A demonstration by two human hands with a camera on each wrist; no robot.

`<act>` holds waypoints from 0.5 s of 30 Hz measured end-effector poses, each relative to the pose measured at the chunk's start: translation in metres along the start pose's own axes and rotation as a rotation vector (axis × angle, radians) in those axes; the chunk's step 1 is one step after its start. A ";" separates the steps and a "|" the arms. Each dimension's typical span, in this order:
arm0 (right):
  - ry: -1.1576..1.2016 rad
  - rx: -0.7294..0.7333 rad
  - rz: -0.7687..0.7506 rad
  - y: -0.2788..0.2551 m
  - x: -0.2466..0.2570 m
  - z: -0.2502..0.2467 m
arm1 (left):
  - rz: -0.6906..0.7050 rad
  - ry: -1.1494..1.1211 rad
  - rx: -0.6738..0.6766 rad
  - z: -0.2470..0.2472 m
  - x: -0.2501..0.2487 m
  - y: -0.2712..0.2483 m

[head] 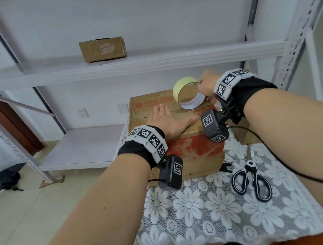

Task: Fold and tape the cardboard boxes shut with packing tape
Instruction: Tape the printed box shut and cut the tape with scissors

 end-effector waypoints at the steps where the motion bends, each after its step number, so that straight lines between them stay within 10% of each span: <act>1: 0.021 -0.043 -0.011 -0.002 0.001 -0.005 | 0.001 0.002 -0.001 -0.001 0.000 0.000; 15: 0.265 -0.128 -0.057 -0.008 -0.009 0.000 | 0.068 0.024 -0.008 0.004 -0.024 0.003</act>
Point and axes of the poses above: each hand's wrist, its own y-axis towards the middle knuckle, its own z-axis out of the palm, x = y × z, the point moved 9 cm from there along y, towards the middle knuckle, and after that the axes turned 9 degrees about -y, right-handed, at the moved point
